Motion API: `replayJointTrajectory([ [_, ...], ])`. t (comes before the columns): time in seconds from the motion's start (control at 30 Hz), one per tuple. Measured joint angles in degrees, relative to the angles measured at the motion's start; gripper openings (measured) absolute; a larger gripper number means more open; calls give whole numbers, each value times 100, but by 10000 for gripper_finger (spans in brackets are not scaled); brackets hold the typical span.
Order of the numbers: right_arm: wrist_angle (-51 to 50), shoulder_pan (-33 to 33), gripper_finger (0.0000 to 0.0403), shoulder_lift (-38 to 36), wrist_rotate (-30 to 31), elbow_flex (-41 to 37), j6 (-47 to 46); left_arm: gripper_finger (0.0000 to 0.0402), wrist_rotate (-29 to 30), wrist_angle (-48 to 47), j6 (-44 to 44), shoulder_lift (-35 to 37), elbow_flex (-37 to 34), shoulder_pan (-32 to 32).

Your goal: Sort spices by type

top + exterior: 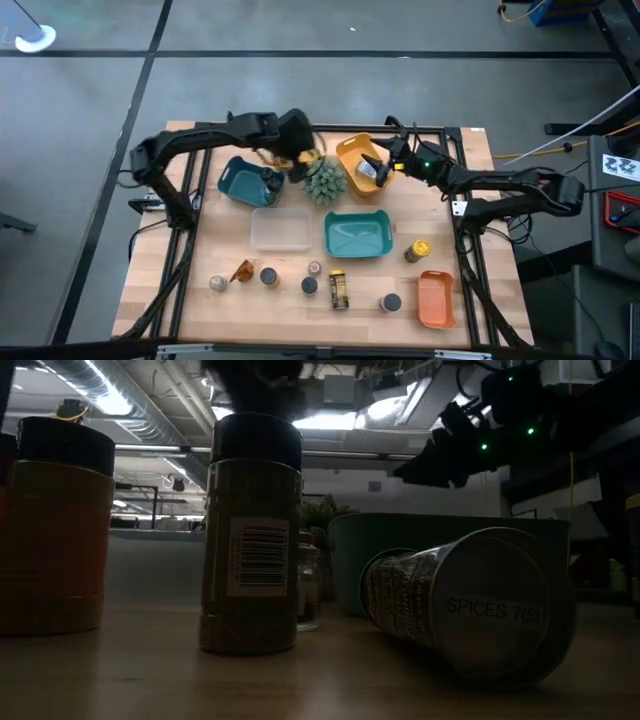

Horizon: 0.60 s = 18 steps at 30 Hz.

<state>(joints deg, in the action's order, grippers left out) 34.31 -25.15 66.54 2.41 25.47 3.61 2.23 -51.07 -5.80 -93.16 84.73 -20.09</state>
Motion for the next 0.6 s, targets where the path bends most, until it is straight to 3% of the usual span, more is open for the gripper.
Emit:
replayJointTrajectory([
  [0.23,-193,4,273,-245,-338,0,-100,309,-16,-2199,1825,781,-2,790],
  [0.43,-198,4,273,-245,-661,0,-508,309,-77,-3095,3749,1058,-2,1790],
  [0.6,-255,4,273,-245,-1131,0,-555,309,-86,-3241,5084,1068,-4,2777],
])
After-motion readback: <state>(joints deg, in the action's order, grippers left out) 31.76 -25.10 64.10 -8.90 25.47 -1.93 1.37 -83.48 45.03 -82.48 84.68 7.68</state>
